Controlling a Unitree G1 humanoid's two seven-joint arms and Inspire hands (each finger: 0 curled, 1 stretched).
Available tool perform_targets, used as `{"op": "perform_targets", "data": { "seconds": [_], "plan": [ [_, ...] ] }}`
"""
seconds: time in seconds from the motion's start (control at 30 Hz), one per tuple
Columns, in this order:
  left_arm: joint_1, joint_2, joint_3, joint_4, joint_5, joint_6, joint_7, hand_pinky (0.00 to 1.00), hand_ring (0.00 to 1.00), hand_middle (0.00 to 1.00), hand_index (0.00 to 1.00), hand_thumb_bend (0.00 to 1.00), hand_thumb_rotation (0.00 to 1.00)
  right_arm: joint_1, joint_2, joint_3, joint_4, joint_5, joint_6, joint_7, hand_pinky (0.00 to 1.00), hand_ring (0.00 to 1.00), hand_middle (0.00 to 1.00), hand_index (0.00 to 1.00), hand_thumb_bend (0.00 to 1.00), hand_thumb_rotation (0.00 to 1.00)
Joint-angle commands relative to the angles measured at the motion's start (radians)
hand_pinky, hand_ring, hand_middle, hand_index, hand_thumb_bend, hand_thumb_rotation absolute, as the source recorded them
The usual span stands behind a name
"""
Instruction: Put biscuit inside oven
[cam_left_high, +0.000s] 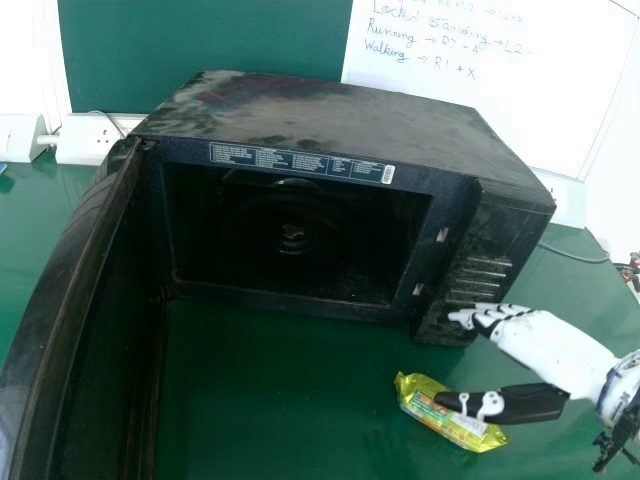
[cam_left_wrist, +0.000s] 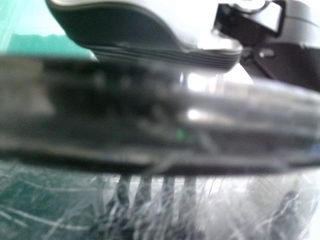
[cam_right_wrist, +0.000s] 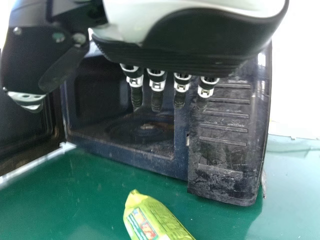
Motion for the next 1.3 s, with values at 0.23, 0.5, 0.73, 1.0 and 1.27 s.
{"op": "perform_targets", "data": {
  "seconds": [0.23,0.5,0.73,1.0,1.27],
  "plan": [
    [0.004,-0.008,0.010,0.016,-0.019,-0.029,-0.011,0.74,0.82,0.87,0.87,0.96,0.89,-0.022,-0.056,0.051,-0.012,-0.038,0.005,0.019,1.00,1.00,0.99,1.00,0.89,0.99],
    [0.003,-0.002,0.015,0.018,-0.025,-0.031,-0.014,0.76,0.83,0.88,0.88,0.96,0.88,0.003,-0.032,0.090,-0.064,-0.143,0.079,0.018,1.00,1.00,0.99,1.00,0.89,0.99],
    [0.003,0.002,0.015,0.025,-0.043,-0.037,-0.030,0.79,0.83,0.87,0.88,0.94,0.86,0.028,-0.009,0.108,-0.060,-0.181,0.099,0.010,1.00,1.00,0.99,1.00,0.88,0.98],
    [0.013,-0.003,0.022,0.029,-0.042,-0.055,-0.039,0.78,0.83,0.88,0.88,0.95,0.91,0.046,0.059,0.141,-0.026,-0.265,0.139,-0.073,1.00,1.00,0.99,1.00,0.89,1.00],
    [0.031,-0.014,0.024,0.029,-0.039,-0.068,-0.036,0.68,0.81,0.86,0.87,0.96,0.95,0.047,0.064,0.171,0.008,-0.311,0.168,-0.097,1.00,1.00,0.99,1.00,0.90,0.98]
  ]
}}
